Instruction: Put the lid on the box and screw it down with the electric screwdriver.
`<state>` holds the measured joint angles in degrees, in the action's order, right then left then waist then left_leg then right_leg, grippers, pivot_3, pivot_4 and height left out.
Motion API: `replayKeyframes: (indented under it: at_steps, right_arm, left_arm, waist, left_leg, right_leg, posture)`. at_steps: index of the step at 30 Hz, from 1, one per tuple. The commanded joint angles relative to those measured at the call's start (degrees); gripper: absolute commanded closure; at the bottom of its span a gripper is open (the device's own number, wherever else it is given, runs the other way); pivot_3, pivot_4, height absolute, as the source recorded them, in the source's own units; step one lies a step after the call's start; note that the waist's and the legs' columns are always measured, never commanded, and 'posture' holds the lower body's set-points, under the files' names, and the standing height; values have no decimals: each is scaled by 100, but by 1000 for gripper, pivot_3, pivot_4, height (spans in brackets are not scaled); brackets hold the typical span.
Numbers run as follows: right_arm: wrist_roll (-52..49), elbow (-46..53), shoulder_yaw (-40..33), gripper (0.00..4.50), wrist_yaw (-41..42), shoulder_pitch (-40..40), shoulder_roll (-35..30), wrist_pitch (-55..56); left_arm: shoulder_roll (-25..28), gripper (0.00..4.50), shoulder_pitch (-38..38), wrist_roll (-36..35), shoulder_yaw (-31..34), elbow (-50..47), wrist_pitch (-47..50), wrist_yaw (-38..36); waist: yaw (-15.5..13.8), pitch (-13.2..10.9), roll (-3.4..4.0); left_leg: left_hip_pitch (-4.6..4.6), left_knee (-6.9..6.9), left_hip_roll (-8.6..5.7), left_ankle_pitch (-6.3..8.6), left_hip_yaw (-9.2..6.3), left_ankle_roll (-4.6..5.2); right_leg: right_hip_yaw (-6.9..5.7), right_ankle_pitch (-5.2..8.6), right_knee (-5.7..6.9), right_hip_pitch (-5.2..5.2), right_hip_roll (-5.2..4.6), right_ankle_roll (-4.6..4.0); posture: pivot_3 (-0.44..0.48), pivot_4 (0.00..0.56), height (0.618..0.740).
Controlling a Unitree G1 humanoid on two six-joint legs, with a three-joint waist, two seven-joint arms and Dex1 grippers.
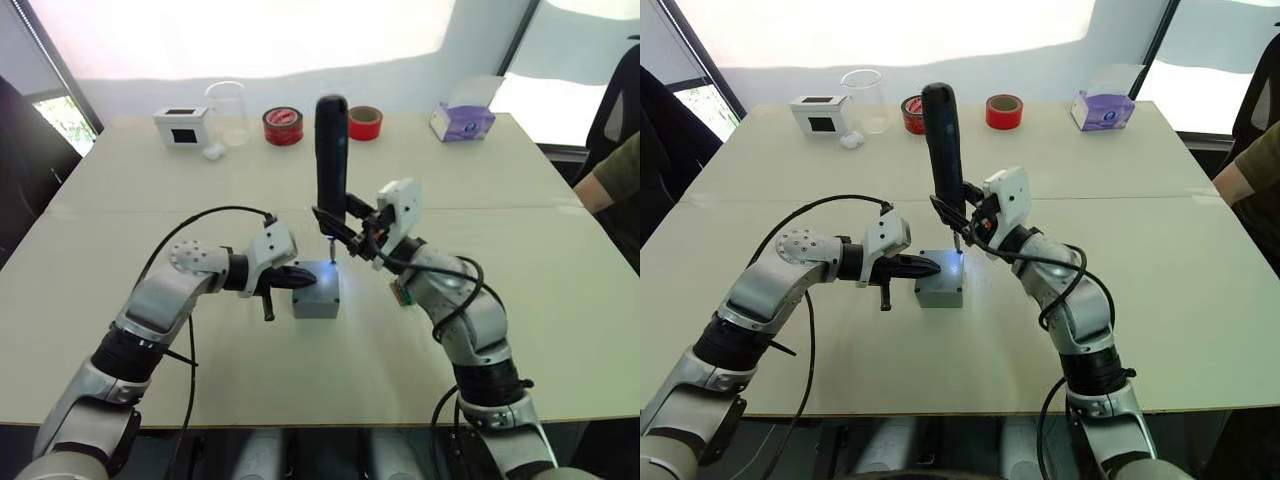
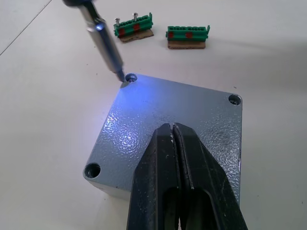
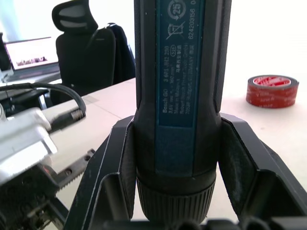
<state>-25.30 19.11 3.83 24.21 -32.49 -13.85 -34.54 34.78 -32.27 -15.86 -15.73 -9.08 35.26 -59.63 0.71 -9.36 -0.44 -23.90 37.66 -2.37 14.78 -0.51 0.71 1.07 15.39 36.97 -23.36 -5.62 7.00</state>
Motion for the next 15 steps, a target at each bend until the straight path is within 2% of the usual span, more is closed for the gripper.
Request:
replayKeyframes:
  at_steps: [1, 3, 7, 11, 13, 15]
  right_arm:
    - [-849, 878, -1019, 2696, -931, -1123, 43, -1048]
    - [-1023, 937, -1292, 2696, -1357, -1390, 43, -1582]
    - [-1896, 903, -1870, 2696, -1756, -1734, -90, -2981]
    - [-2178, 811, -2200, 2696, -1952, -1939, -284, -3393]
    - [-2183, 638, -2390, 2696, -1984, -2012, -557, -3574]
    - [-2330, 364, -2675, 2696, -1885, -2016, -1017, -4046]
  left_arm:
    - [-156, 4500, 59, -435, 391, -246, 337, 129]
    - [-345, 4500, 61, -436, 617, -241, 207, 431]
    - [-800, 4500, -161, -480, 1105, -128, 61, 1152]
    - [-1197, 4500, -461, -663, 1445, 10, -194, 1441]
    - [-1245, 4500, -708, -1079, 1505, 66, 189, 1197]
    - [-989, 4500, -864, -1590, 1355, -34, 801, 568]
  waist:
    - [3, -4, 3]
    - [-18, -4, 2]
    - [-8, -3, 0]
    - [-3, -5, 2]
    - [-11, -5, 2]
    - [-9, -6, 1]
  left_leg:
    - [-15, 2, 0, -2, 0, -3]
    - [-62, 7, 0, -10, -4, -15]
    - [-64, 5, 0, -10, -7, -16]
    - [-65, 4, 0, -10, -1, -14]
    - [-70, 2, 0, -10, 2, -13]
    - [-80, 5, -2, -10, 4, -13]
  right_leg:
    - [0, 0, 5, -16, -1, 0]
    - [-3, -2, 20, -63, -2, 1]
    - [-5, -2, 15, -60, -2, -1]
    - [-4, -2, 16, -64, -3, 0]
    - [-3, -2, 16, -69, -3, 0]
    - [-4, -2, 15, -77, -2, 0]
  posture:
    - [0, 150, 740]
    - [0, 150, 740]
    - [0, 150, 740]
    - [0, 150, 740]
    - [0, 150, 740]
    - [0, 150, 740]
